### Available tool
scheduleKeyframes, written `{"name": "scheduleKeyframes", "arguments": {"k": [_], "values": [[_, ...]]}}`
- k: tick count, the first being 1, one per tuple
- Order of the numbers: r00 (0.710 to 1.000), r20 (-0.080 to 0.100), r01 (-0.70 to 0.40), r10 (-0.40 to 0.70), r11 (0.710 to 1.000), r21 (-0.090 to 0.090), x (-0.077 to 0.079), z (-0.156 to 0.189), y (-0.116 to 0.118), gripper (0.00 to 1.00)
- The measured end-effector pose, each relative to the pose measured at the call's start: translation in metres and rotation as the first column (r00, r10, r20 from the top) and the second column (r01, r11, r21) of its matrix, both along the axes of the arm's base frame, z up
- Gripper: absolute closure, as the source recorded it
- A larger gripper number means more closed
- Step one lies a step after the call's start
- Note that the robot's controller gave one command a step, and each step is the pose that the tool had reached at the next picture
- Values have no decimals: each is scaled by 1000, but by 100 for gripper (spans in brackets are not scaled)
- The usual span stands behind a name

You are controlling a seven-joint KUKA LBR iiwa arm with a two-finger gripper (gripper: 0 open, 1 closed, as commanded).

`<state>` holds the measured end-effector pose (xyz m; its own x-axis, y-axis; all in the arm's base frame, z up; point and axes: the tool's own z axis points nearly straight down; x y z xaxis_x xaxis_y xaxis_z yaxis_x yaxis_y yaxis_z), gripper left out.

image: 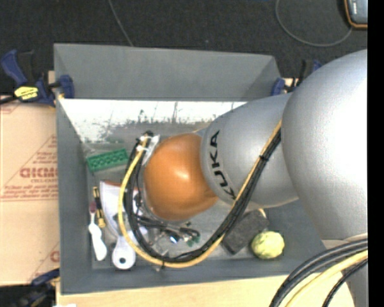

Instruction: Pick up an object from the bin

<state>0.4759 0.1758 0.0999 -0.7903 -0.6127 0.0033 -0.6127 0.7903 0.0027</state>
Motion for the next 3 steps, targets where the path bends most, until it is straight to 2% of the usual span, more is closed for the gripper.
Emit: {"name": "scheduleKeyframes", "arguments": {"k": [1,2,3], "values": [[1000,11,12,-12,1000,4,39,-29,-9,0],[906,17,-422,422,906,-14,19,-23,52,100],[907,17,-421,422,907,-14,19,-23,52,100]]}}
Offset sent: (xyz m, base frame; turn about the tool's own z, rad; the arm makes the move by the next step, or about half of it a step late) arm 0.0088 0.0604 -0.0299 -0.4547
